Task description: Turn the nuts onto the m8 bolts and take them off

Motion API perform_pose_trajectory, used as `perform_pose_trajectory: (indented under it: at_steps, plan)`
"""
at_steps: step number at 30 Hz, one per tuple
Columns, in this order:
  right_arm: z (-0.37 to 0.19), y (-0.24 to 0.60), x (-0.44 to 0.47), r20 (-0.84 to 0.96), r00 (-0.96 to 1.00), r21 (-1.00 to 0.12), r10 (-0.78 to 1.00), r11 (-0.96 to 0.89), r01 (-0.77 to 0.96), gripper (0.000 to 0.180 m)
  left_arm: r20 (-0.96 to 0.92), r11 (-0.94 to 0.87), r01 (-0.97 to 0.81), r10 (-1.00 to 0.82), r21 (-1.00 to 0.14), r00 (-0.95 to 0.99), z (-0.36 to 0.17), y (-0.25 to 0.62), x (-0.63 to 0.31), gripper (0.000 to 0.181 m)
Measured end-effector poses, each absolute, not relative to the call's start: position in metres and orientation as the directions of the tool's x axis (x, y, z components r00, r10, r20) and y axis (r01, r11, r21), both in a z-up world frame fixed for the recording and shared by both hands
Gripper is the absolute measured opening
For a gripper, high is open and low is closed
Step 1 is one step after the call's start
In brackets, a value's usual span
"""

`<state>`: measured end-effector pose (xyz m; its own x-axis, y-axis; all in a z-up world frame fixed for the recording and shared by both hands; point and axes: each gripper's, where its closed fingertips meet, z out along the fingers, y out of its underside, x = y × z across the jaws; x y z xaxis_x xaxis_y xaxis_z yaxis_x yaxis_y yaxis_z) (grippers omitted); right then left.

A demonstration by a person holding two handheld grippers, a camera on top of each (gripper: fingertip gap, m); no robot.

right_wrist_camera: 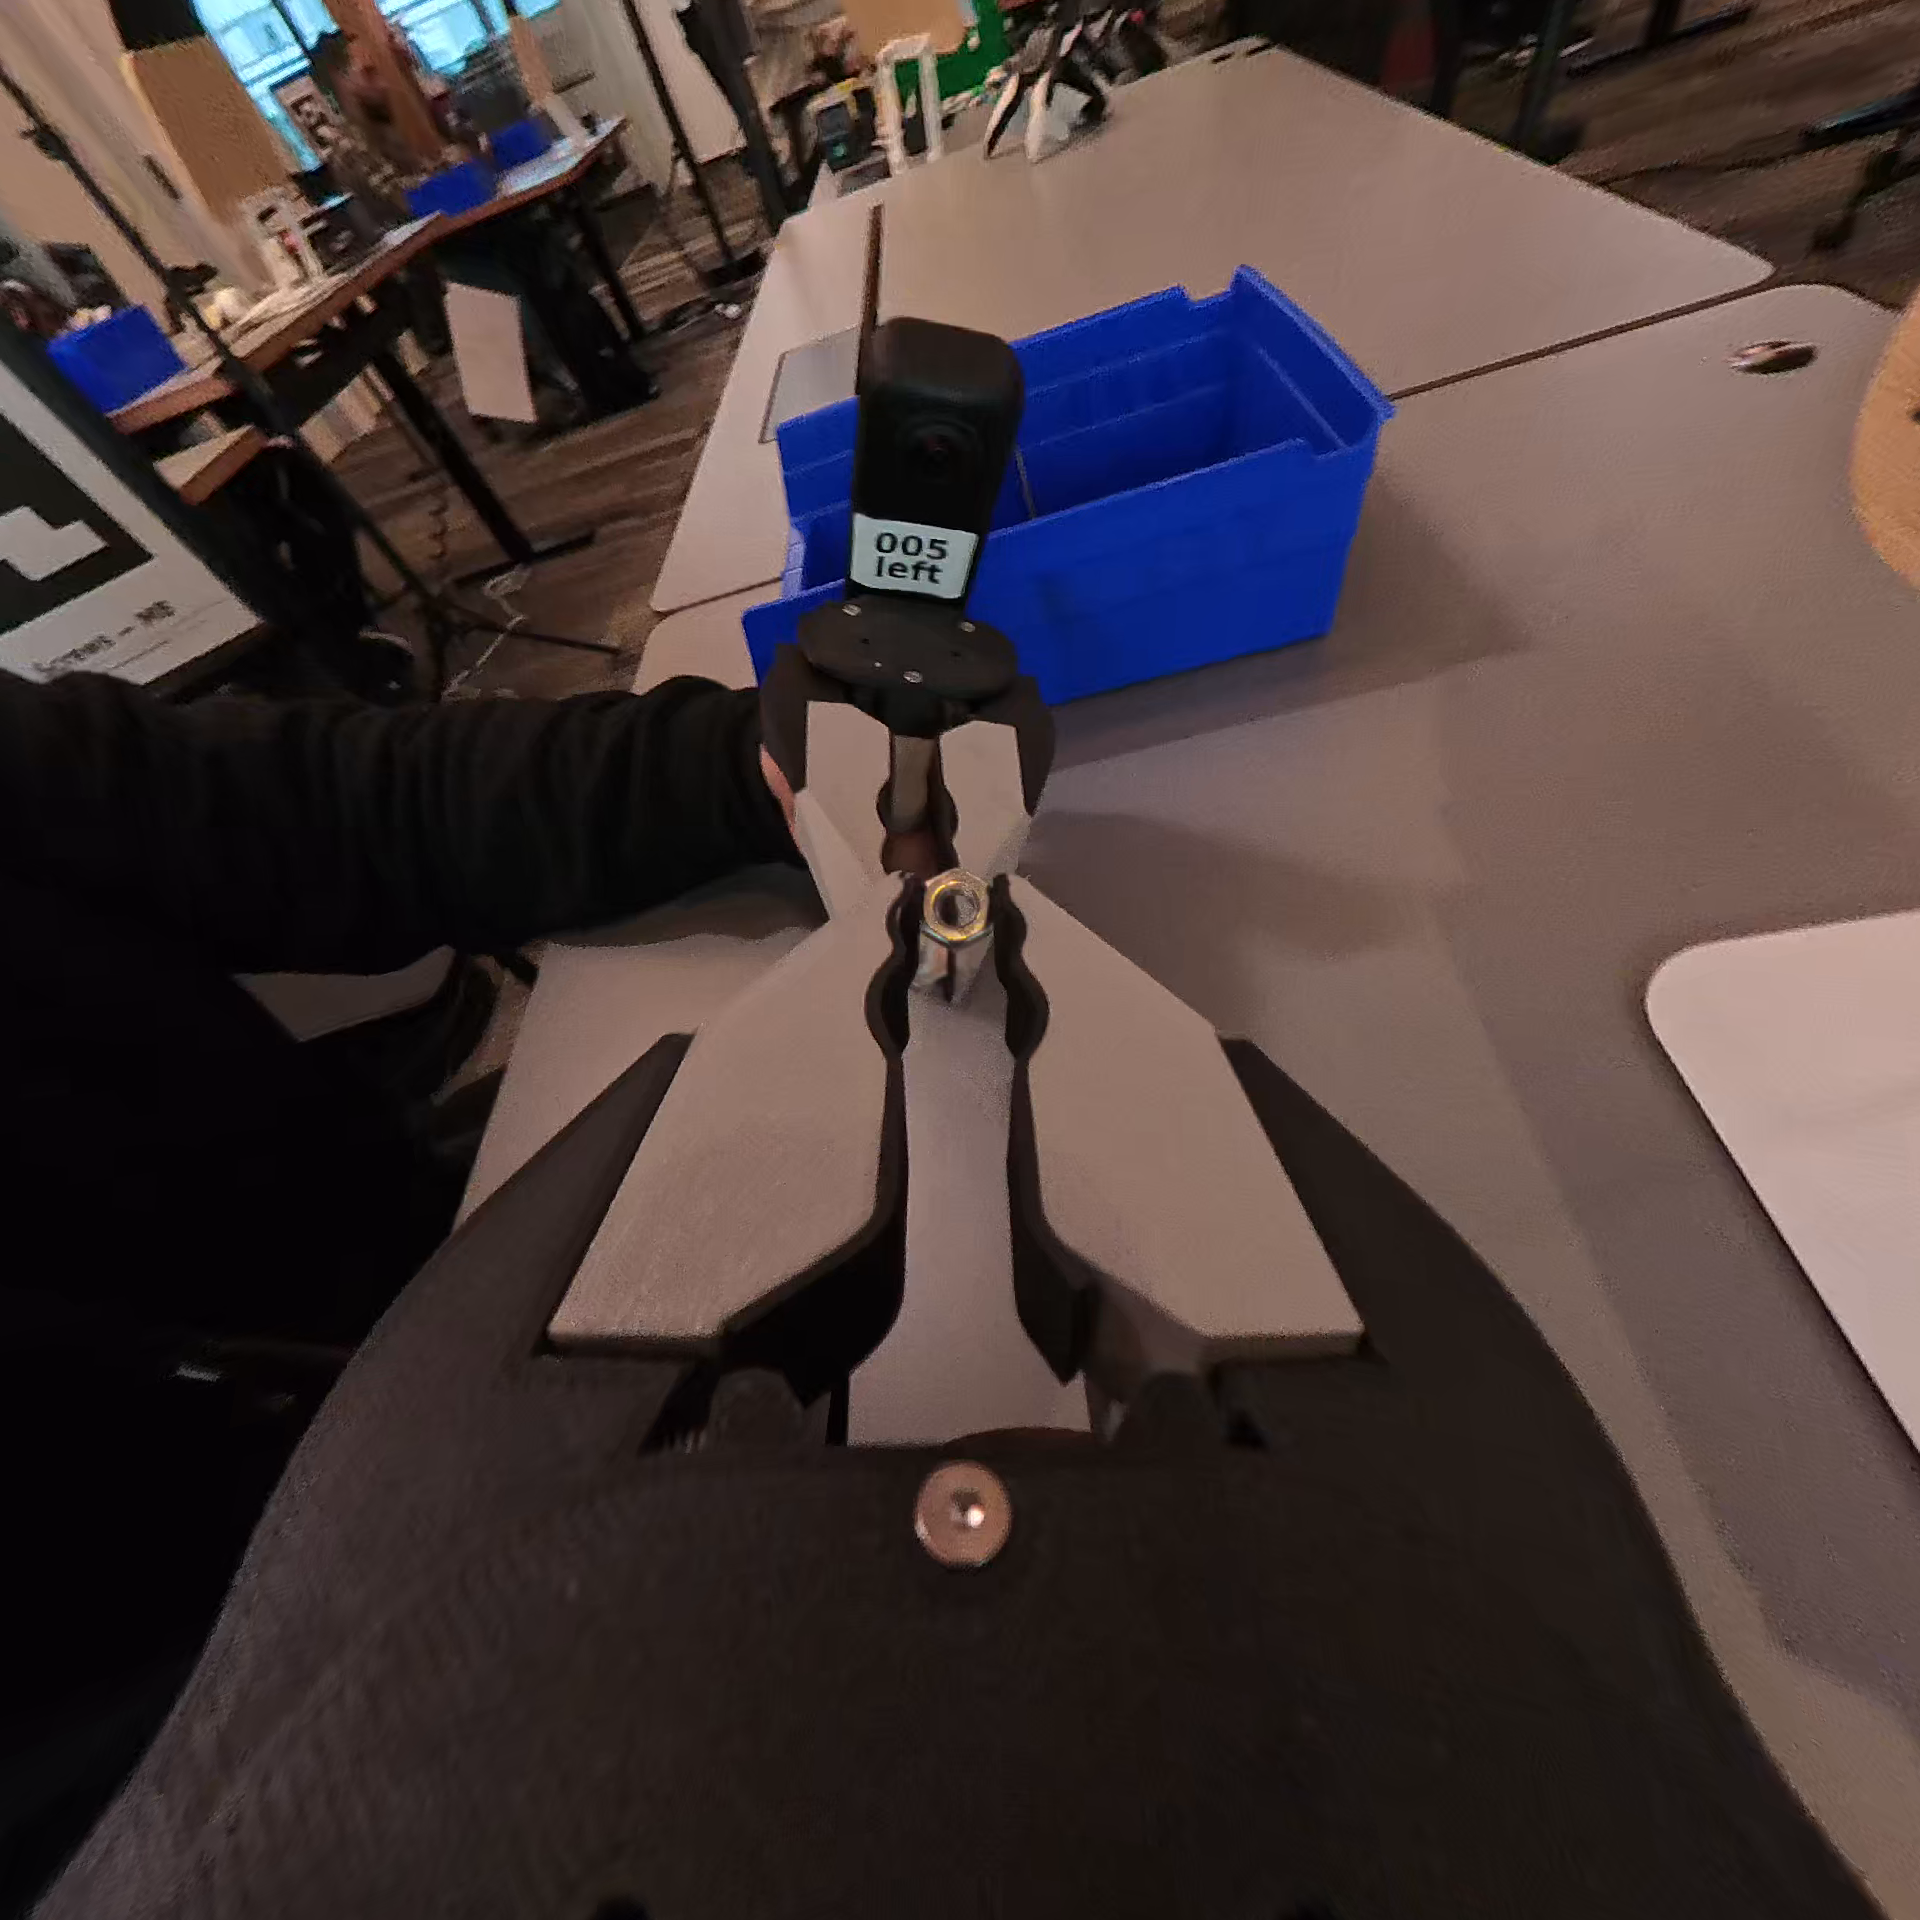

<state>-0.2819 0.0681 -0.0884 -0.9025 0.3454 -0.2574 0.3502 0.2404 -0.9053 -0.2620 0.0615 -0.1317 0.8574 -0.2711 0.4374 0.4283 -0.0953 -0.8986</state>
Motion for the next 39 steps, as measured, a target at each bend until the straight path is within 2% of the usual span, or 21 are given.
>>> perform_pose_trajectory:
  at_steps: [6,20,39]
  plan:
    - [-0.096,0.058,-0.287,-0.243,-0.915,-0.87,0.322,0.346,0.352,0.011,0.43,-0.092,0.421,-0.277,-0.902,0.86,-0.131,0.063,-0.261,0.012]
    - [-0.103,0.054,-0.263,-0.247,-0.928,-0.831,0.278,0.432,0.351,0.011,0.379,-0.122,0.359,-0.254,-0.925,0.89,-0.134,0.067,-0.254,0.012]
    - [-0.111,0.055,-0.261,-0.269,-0.92,-0.805,0.284,0.459,0.377,0.011,0.348,-0.127,0.326,-0.251,-0.937,0.903,-0.134,0.069,-0.25,0.012]
